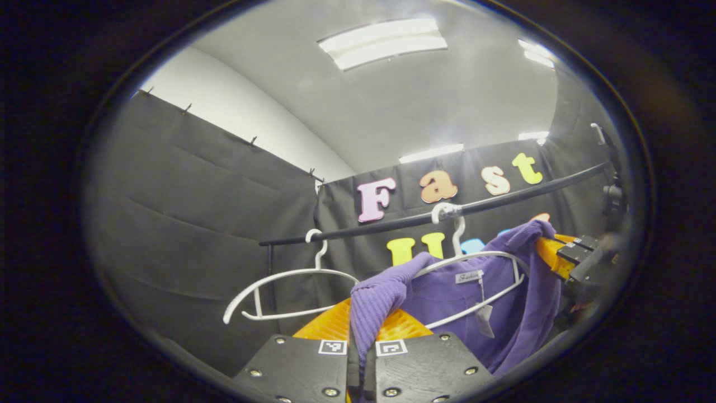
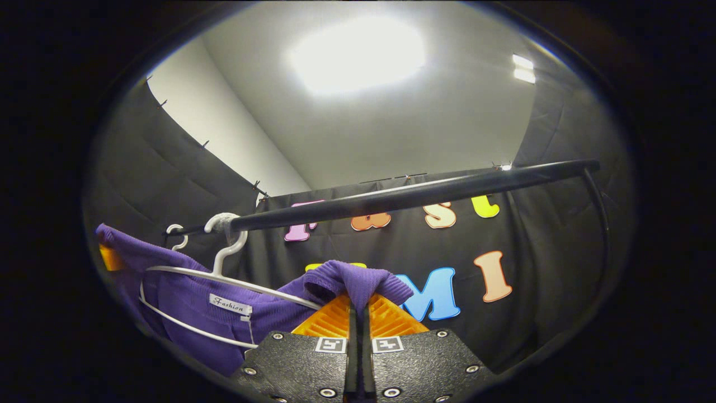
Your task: Grasp the clothes on the hanger with both hands and then place them into the laundry hamper below.
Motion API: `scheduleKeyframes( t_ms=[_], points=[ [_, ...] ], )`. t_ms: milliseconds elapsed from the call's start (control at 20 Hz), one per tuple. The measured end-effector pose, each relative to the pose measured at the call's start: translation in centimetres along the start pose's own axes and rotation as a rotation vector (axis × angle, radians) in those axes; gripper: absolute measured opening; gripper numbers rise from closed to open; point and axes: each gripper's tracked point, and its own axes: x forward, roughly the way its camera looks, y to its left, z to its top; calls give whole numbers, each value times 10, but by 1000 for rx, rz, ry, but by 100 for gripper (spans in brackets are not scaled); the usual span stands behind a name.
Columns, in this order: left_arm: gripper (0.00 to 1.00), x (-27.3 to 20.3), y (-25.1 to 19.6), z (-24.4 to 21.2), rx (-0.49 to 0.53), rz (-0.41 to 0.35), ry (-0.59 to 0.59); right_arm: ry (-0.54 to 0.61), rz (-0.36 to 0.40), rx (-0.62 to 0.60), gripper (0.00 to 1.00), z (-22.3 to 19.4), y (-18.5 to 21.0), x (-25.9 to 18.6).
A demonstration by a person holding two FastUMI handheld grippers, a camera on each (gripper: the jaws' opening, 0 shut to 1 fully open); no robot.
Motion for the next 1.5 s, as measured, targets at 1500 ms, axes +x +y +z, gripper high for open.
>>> scheduleKeyframes(
  t_ms=[1500],
  points=[
    [8, 43, 49, 11, 10, -54, 45, 390, 65, 291, 2, -186, -30, 42]
  ],
)
